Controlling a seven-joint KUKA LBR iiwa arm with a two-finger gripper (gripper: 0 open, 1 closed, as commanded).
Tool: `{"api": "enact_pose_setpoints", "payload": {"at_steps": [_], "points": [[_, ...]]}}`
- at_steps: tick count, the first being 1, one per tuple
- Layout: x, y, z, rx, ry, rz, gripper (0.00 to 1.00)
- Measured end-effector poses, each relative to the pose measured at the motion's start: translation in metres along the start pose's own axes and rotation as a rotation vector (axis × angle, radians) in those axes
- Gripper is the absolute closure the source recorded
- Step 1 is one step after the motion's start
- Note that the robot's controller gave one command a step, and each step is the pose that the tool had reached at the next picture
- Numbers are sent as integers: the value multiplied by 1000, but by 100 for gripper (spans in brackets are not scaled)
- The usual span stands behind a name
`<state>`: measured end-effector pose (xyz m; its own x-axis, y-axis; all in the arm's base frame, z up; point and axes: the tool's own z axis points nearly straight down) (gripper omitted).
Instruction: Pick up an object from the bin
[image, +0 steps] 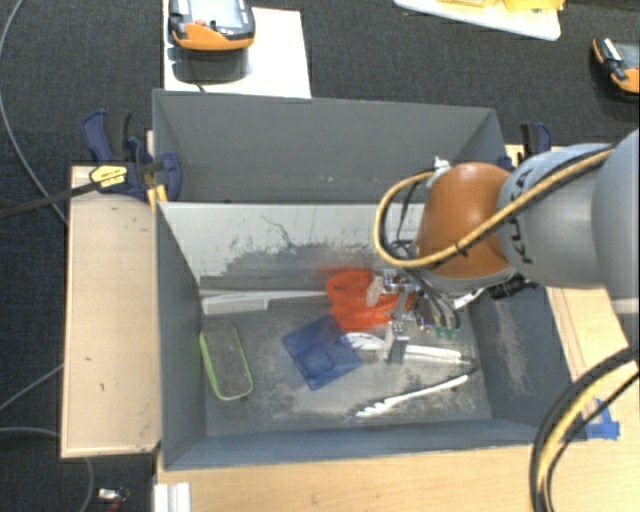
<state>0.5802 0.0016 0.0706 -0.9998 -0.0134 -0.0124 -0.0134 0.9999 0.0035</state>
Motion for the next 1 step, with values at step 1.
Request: {"api": "enact_pose_setpoints", "payload": {"at_steps": [1], "points": [[-4, 16, -1, 3, -1, -76, 0]]}}
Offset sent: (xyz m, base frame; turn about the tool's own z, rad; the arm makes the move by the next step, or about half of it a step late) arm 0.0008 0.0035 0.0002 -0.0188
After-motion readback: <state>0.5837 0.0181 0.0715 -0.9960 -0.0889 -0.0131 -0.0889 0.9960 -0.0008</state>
